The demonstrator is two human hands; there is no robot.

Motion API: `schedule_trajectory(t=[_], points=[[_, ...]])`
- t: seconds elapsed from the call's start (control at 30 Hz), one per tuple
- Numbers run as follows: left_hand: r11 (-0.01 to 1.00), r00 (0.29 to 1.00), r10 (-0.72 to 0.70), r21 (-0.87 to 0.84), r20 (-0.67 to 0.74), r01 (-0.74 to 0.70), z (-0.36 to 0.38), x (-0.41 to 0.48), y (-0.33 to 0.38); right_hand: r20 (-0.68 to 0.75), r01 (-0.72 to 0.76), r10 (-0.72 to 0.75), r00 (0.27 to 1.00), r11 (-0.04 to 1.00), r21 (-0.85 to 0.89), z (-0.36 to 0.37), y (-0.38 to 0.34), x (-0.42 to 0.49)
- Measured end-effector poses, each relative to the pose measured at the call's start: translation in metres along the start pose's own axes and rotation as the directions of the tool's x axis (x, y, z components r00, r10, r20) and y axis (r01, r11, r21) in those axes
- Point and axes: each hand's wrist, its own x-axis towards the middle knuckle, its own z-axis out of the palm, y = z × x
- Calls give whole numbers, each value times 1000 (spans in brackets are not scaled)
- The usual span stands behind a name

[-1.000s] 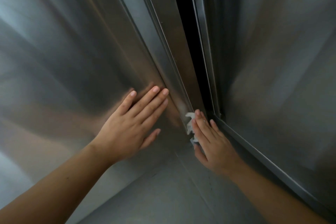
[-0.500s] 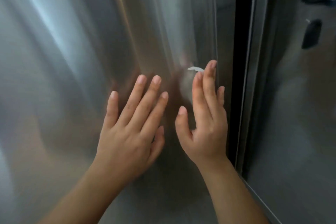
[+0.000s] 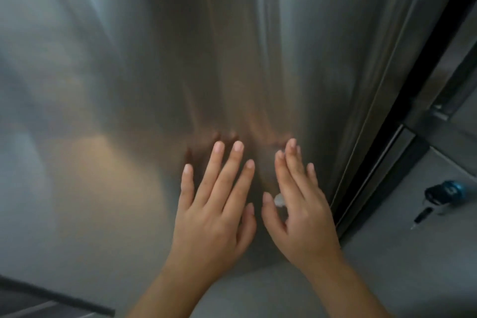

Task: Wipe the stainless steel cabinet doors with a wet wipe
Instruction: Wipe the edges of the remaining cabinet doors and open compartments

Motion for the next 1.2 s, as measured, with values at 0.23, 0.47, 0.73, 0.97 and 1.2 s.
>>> schedule_trajectory(t=[0.23,0.47,0.73,0.97,1.2], points=[[977,971,-166,-106,173,186,-92,30,-18,172,19,-14,985,999,-31,-67,-70,48],[944,888,-294,-41,354,329,-194,60,-37,332,66,-64,941,998,7,-130,-148,114],[916,828,-384,53,409,398,-308,108,-49,375,274,-287,881,958,90,-193,-223,173],[833,785,-551,130,282,538,-374,135,-30,403,368,-486,775,866,337,-246,-251,207],[742,717,-670,214,192,636,-416,135,-9,367,169,-497,787,744,646,-278,-269,225]])
